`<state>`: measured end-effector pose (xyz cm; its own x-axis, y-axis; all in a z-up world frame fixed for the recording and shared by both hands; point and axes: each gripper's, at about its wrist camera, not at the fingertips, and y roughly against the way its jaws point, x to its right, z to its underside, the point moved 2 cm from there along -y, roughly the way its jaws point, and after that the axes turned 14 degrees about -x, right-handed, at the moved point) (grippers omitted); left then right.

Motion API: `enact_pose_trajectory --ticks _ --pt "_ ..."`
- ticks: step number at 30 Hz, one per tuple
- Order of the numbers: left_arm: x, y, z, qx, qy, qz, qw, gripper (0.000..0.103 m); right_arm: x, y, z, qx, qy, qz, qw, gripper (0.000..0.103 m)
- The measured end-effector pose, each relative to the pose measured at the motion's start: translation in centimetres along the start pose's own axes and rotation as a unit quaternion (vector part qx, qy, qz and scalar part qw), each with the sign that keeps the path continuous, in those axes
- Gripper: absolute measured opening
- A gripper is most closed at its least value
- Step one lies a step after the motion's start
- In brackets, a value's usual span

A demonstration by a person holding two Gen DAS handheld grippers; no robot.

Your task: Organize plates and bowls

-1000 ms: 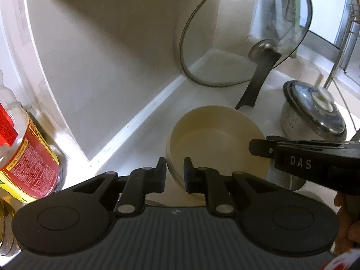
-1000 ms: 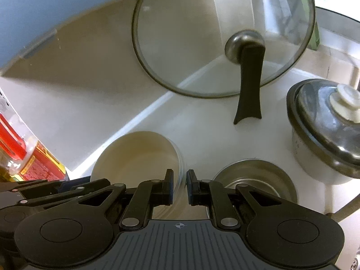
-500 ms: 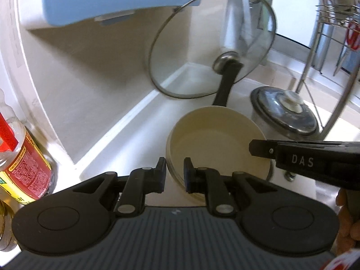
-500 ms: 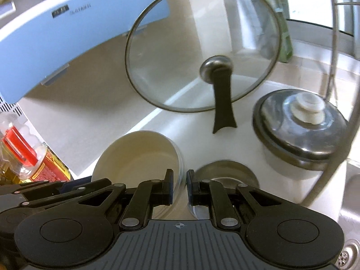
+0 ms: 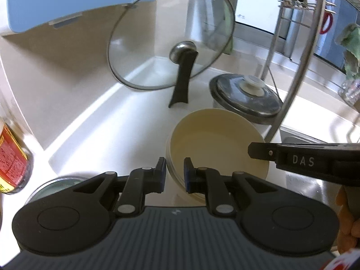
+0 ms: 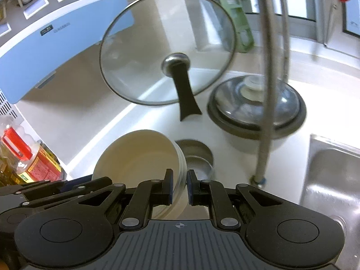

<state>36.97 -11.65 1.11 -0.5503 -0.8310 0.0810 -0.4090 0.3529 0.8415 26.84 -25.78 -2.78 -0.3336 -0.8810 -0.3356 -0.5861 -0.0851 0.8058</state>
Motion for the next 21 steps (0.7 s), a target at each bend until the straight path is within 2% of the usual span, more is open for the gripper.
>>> enact_pose_trajectory --ticks 21 --pt "1.3 -0.2 2.5 -0.028 0.014 -0.001 0.9995 0.014 1.4 0.2 2.3 -0.032 -0.002 -0.005 0.999 0.013"
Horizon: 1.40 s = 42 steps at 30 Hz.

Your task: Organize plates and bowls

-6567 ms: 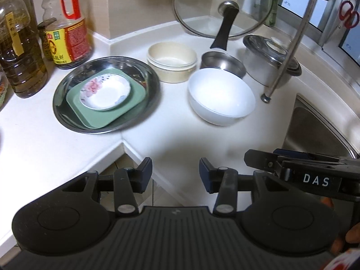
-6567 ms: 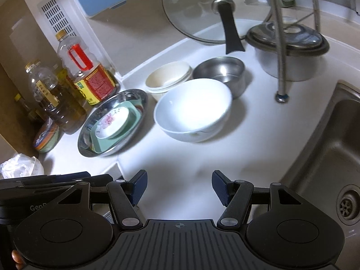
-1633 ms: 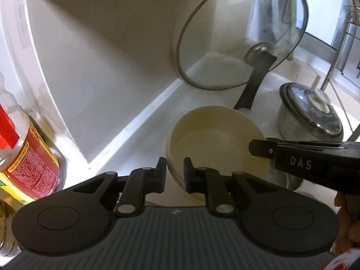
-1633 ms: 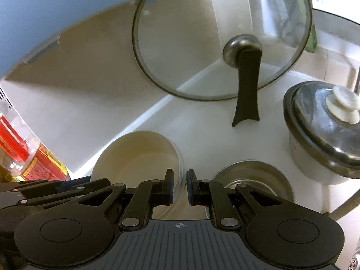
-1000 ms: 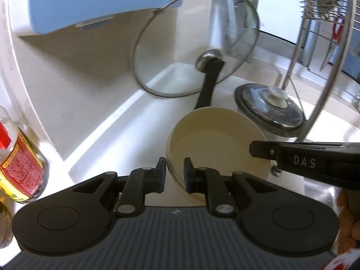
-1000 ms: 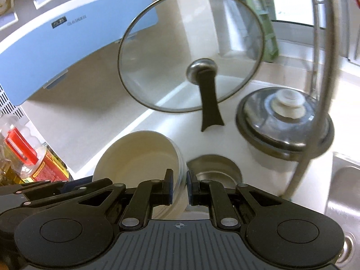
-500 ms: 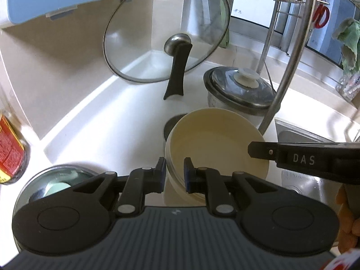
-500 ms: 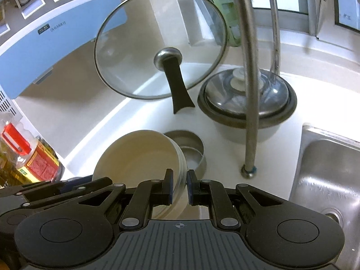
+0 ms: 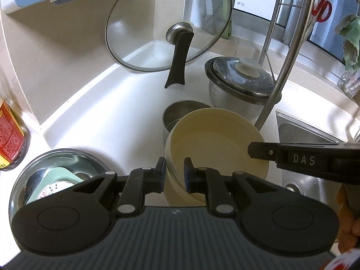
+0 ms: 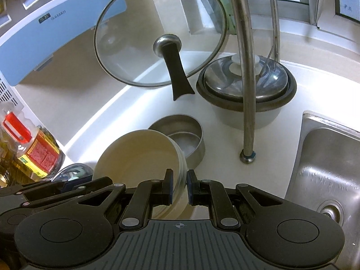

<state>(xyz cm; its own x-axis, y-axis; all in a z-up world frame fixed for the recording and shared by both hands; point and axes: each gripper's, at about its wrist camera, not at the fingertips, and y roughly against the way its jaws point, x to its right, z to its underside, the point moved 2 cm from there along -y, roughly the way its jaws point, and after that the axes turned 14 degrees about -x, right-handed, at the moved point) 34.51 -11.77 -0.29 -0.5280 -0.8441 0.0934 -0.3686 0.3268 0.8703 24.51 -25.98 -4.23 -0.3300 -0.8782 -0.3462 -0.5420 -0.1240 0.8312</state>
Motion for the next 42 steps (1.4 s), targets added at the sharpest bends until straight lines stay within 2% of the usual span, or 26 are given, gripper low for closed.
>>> enact_pose_trajectory --ticks 42 --pt "-0.3 -1.0 0.7 -0.026 0.011 0.002 0.9996 0.014 0.5 -1.6 0.4 -0.038 0.001 0.003 0.999 0.013"
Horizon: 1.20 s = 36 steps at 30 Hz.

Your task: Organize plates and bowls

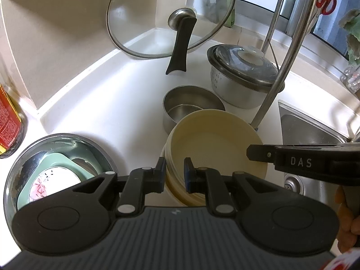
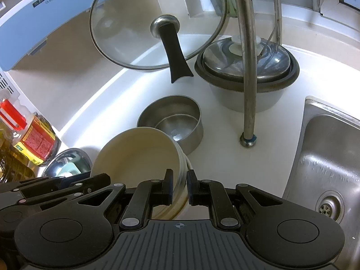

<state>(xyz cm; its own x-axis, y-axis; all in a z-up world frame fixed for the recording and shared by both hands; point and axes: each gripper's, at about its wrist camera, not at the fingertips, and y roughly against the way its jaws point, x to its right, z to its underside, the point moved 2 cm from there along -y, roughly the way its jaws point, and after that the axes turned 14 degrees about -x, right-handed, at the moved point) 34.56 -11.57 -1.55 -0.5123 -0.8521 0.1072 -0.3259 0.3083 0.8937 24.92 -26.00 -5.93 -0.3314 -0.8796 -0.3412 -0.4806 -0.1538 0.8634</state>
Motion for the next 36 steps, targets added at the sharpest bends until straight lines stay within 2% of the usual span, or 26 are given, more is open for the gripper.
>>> enact_pose_trajectory --ticks 15,21,25,36 --pt "-0.07 -0.2 -0.12 -0.008 0.005 0.01 0.9999 0.018 0.36 -0.47 -0.25 -0.014 -0.015 -0.005 1.0 0.013" --pt "-0.02 -0.19 -0.16 -0.007 0.005 0.012 0.9999 0.019 0.19 -0.41 -0.25 -0.014 -0.009 -0.004 1.0 0.016" --pt "-0.03 0.07 -0.13 -0.003 0.006 0.012 0.9999 0.021 0.07 -0.05 -0.29 -0.004 -0.003 -0.006 1.0 0.023" --pt "-0.13 0.66 0.09 0.005 0.008 0.008 0.9999 0.021 -0.13 0.42 -0.35 0.007 0.006 -0.01 1.0 0.023"
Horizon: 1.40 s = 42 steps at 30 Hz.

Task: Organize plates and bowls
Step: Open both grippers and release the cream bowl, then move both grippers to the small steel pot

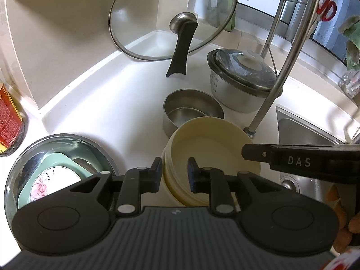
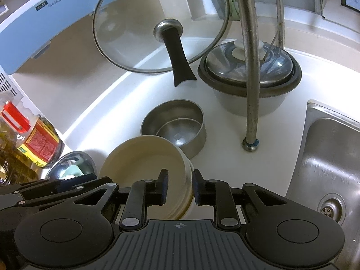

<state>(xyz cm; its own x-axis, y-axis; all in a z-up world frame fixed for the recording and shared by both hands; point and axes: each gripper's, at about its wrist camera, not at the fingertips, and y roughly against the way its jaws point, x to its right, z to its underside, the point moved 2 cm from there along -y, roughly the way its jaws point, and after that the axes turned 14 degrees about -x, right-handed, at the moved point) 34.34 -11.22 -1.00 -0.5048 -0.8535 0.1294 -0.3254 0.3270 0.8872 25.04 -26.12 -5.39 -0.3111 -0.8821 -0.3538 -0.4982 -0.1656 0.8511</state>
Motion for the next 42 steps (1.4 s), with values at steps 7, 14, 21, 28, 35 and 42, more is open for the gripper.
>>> enact_pose_trajectory --ticks 7,14,21,28,35,42 --pt "0.0 0.4 0.0 0.006 0.001 -0.001 1.0 0.026 -0.1 0.2 -0.1 0.003 0.003 -0.003 1.0 0.024" --pt "-0.2 1.4 -0.3 0.022 -0.003 0.002 0.9998 0.033 -0.2 0.8 -0.2 0.013 0.008 -0.013 1.0 0.025" --pt "-0.4 2.5 -0.3 0.043 -0.007 0.001 0.9991 0.034 -0.4 1.6 -0.2 0.029 0.014 -0.029 0.999 0.031" --pt "-1.8 3.1 -0.4 0.04 0.001 -0.003 0.9992 0.063 0.0 2.2 -0.5 0.043 0.013 -0.025 0.999 0.055" --pt "-3.4 3.4 -1.1 0.055 0.005 -0.053 0.9971 0.088 0.8 2.9 -1.0 0.07 0.012 -0.005 0.997 0.07" --pt "-4.6 3.0 -2.0 0.057 0.004 -0.066 0.9962 0.093 1.6 2.9 -1.7 0.081 0.007 0.009 0.997 0.077"
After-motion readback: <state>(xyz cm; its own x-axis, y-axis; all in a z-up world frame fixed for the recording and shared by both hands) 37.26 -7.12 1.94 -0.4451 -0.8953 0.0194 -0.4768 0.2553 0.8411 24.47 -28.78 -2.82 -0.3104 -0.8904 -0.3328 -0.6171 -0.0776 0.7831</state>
